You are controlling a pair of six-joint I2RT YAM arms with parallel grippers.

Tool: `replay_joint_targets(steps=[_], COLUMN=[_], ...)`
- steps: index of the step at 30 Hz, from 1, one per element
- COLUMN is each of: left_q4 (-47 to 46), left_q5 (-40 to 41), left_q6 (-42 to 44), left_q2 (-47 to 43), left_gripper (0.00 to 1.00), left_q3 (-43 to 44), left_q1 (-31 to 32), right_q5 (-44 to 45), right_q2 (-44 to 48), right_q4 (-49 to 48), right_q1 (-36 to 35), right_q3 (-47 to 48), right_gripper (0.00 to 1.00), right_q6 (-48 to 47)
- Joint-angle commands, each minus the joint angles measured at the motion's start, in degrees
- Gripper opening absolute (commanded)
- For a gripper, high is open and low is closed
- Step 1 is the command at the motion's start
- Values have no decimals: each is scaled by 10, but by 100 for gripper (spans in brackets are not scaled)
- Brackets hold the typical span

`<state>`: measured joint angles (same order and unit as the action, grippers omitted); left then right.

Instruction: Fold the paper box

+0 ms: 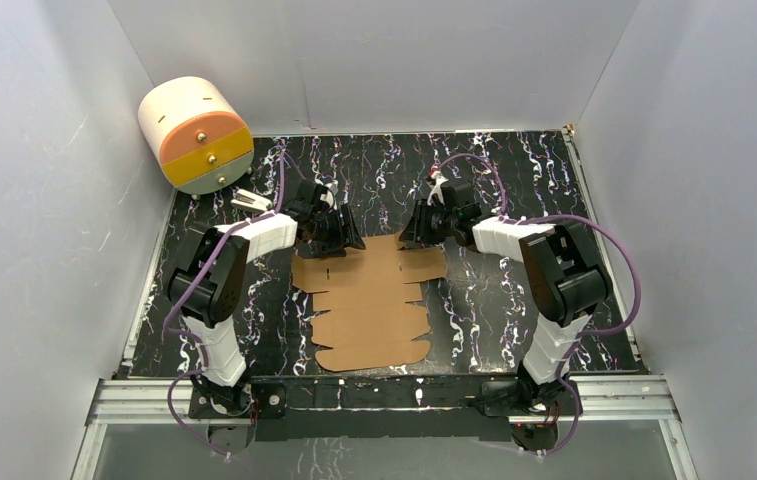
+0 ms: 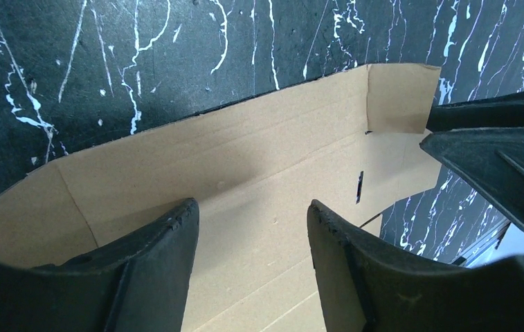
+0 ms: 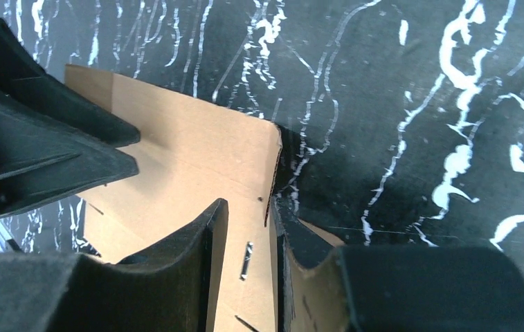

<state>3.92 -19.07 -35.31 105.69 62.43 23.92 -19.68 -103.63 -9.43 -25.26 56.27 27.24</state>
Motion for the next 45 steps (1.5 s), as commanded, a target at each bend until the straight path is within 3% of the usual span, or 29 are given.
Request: replay_joint_targets(steps=[1,20,30,37,45], left_q4=[4,-7,-6,-3,-3], left_q5=[13,10,12,11,11], left_q6=[0,-18,-24,-26,-29], left_q2=[18,12,12,13,13], left_gripper=[56,69,78,88,89], left_q3=[-7,-20,-19,-20,-21], left_q1=[11,11,11,11,11], right_q5=[-28,-5,113,92,43], right_q2=[31,-25,37,14,-18], right_q4=[-10,9,67,56,37], right_q1=[-17,-61,-36,-10,-10], right_q3=[34,91,64,47,55], right_gripper=[37,40,52,57,57], right_q6=[-1,-7,-56,-46,-30])
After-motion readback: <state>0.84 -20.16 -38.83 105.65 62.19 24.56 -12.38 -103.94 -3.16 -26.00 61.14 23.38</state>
